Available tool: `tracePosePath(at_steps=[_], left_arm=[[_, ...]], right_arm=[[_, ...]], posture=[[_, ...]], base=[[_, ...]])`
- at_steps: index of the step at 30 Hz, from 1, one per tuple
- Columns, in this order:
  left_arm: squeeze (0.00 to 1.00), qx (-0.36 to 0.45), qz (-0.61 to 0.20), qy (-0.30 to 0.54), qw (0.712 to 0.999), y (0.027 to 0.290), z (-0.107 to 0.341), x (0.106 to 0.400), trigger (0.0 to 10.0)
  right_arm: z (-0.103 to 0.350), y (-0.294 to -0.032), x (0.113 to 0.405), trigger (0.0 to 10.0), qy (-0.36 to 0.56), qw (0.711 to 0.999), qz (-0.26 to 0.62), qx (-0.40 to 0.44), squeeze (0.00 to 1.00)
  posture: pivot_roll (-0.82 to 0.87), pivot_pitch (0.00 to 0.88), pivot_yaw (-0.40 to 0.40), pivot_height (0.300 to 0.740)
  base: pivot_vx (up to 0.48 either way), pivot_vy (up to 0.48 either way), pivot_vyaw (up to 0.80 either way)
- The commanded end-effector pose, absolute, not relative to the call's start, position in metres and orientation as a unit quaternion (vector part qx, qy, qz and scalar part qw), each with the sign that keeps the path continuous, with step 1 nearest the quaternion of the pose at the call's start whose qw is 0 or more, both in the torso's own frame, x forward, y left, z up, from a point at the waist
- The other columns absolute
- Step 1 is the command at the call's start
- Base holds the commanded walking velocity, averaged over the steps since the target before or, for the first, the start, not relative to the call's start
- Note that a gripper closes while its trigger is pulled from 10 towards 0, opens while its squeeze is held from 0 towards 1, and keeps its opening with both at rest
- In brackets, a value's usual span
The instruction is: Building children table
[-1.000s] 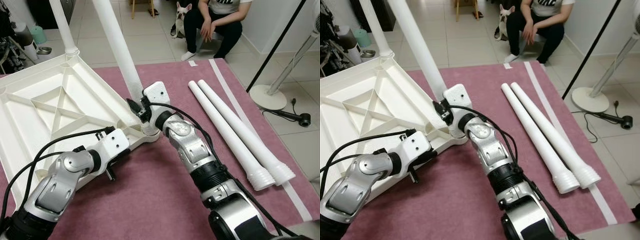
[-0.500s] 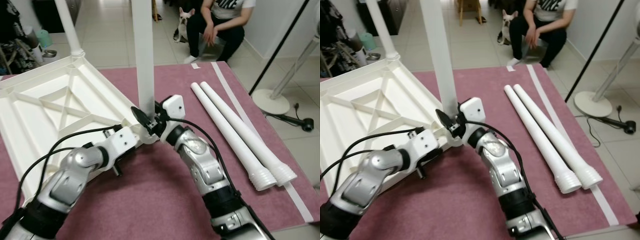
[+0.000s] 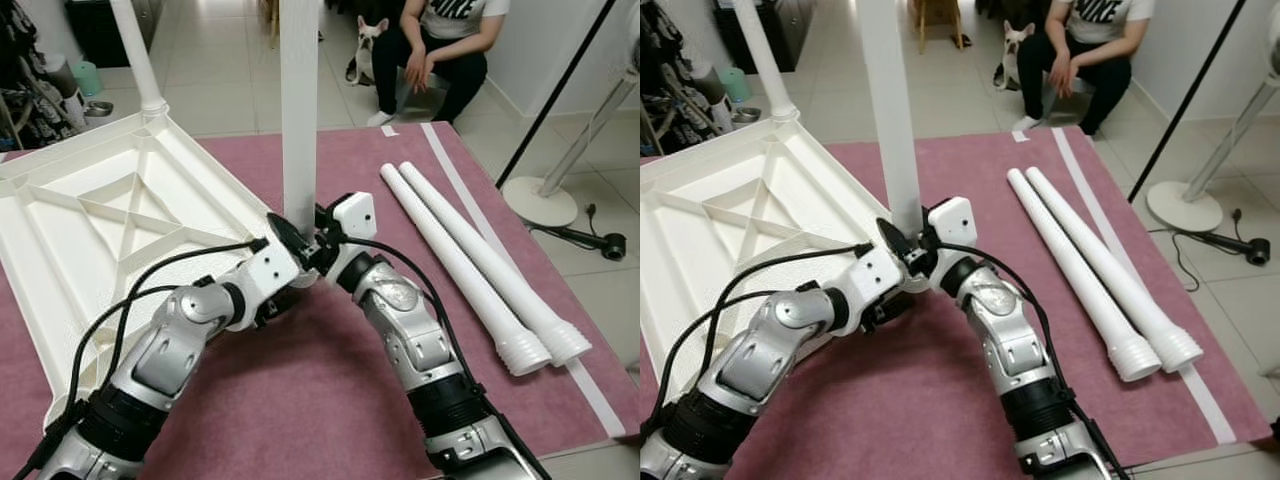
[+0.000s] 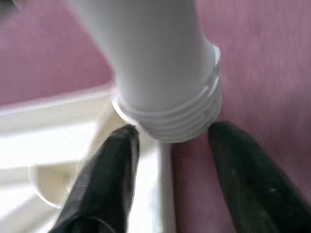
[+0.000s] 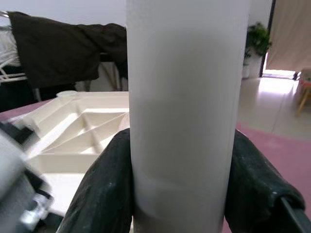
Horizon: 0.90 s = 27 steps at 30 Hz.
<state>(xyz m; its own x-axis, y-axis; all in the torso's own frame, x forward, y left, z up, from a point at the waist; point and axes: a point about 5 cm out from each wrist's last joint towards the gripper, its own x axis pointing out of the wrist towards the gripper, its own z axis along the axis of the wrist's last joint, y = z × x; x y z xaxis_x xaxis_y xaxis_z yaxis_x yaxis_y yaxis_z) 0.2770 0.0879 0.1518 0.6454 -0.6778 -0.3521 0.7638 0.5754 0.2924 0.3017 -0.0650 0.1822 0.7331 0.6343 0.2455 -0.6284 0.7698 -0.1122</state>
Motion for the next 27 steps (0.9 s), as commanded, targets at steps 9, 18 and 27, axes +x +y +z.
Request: tracePosePath(at_steps=[9,18,27], left_arm=[[0.00,0.184,-0.315,-0.020,0.931,0.110,0.212,0.294,10.0],[0.00,0.014,-0.306,-0.125,0.944,0.096,0.273,0.302,10.0],[0.76,-0.039,-0.351,-0.148,0.924,0.074,0.294,0.296,10.0]], right_arm=[[0.212,-0.121,0.319,10.0,-0.181,0.945,0.262,-0.077,0.00],[0.201,-0.121,0.322,10.0,-0.161,0.942,0.279,-0.092,0.00],[0.202,-0.099,0.332,10.0,-0.164,0.932,0.310,-0.090,0.00]], posture=[[0.08,0.000,0.039,0.740],[0.07,0.000,0.049,0.740],[0.08,0.000,0.047,0.740]], base=[[0.000,0.000,0.00],[0.000,0.000,0.00],[0.000,0.000,0.00]])
